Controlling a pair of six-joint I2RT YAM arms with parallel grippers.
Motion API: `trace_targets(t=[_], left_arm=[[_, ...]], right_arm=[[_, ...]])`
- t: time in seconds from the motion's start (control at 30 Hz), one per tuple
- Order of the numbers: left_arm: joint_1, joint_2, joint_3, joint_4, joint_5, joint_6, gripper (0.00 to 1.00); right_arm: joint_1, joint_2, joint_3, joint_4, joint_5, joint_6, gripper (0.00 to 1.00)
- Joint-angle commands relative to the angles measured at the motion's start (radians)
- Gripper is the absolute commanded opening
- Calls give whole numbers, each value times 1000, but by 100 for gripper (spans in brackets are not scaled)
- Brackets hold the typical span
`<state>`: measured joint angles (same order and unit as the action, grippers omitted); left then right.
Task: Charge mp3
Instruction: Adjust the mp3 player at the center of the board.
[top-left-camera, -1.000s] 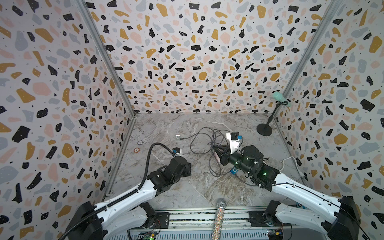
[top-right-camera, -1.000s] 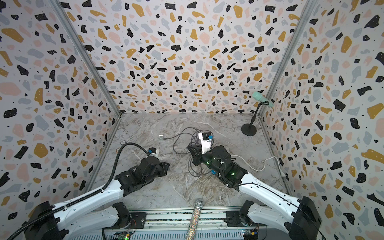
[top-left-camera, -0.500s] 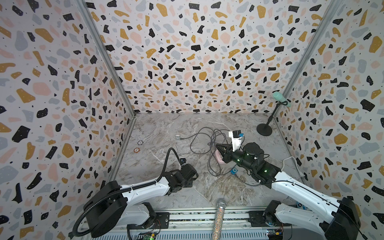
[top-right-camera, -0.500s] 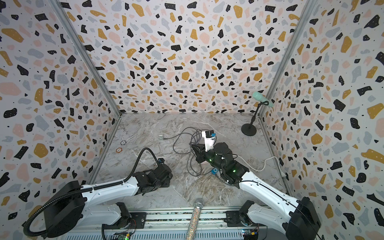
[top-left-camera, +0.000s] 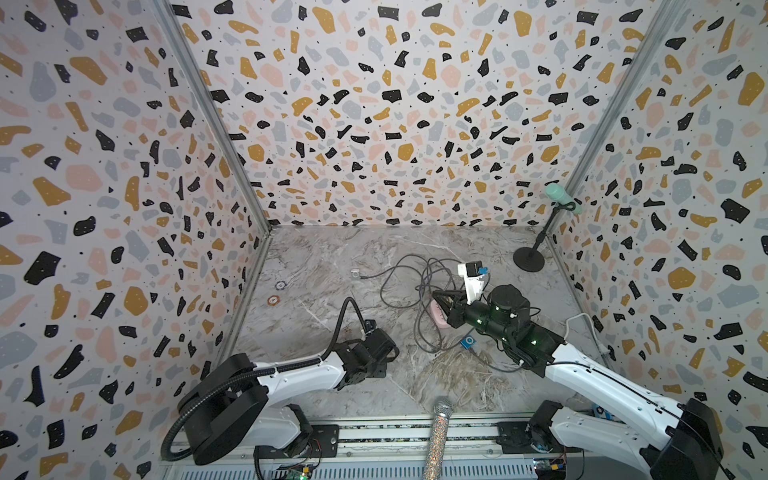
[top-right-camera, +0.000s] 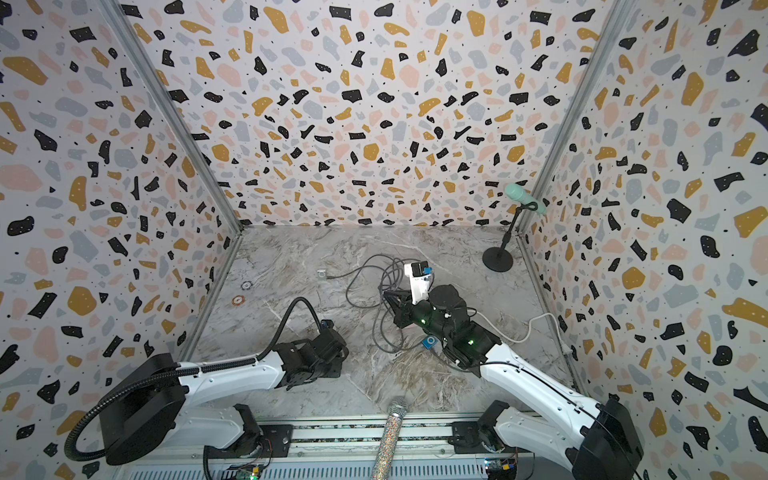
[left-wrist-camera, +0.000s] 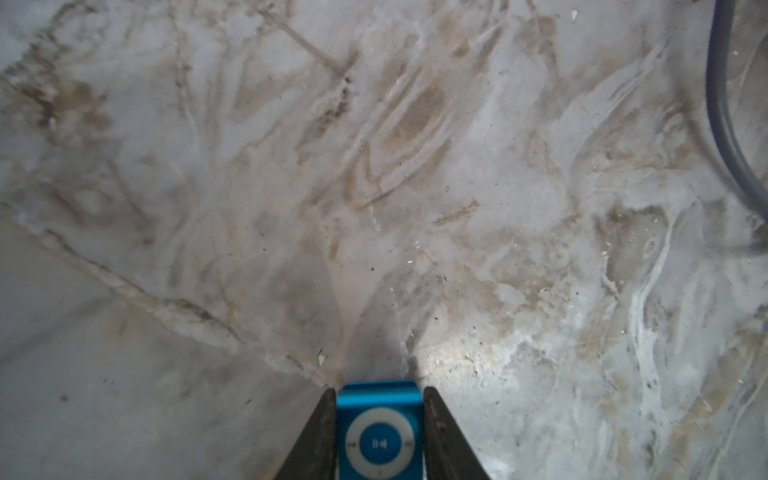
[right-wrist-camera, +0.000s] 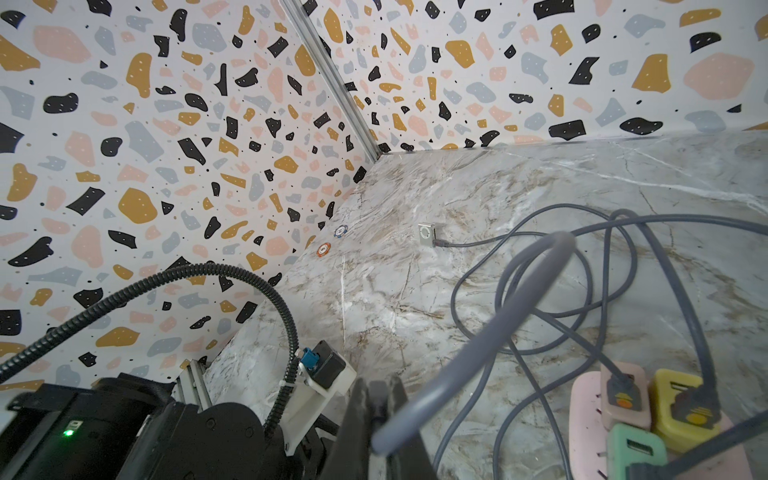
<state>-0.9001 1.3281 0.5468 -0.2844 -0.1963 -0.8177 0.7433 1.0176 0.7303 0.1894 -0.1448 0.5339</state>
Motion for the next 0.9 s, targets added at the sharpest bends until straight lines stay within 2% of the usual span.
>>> trace_targets(t=[0.0,0.13,0.4,0.73,0.87], left_arm=[[-9,16,4,-70,30,27,39],[-10,50,21,-117,37,52,44],[-10,136,80,-191,54,114,43],[-10,212,50,-174,130,127,40],[-8,235,58,-223,127,147,40]], right_arm=[[-7,-37,12,-7,-9,2,0],[-10,-54,6,-16,-10,1,0],[-25,-97,-21,-23,-7,8,0],[-52,-146,-56,-15,-14,14,0],[-65,-163,-70,-13,-25,15,0]])
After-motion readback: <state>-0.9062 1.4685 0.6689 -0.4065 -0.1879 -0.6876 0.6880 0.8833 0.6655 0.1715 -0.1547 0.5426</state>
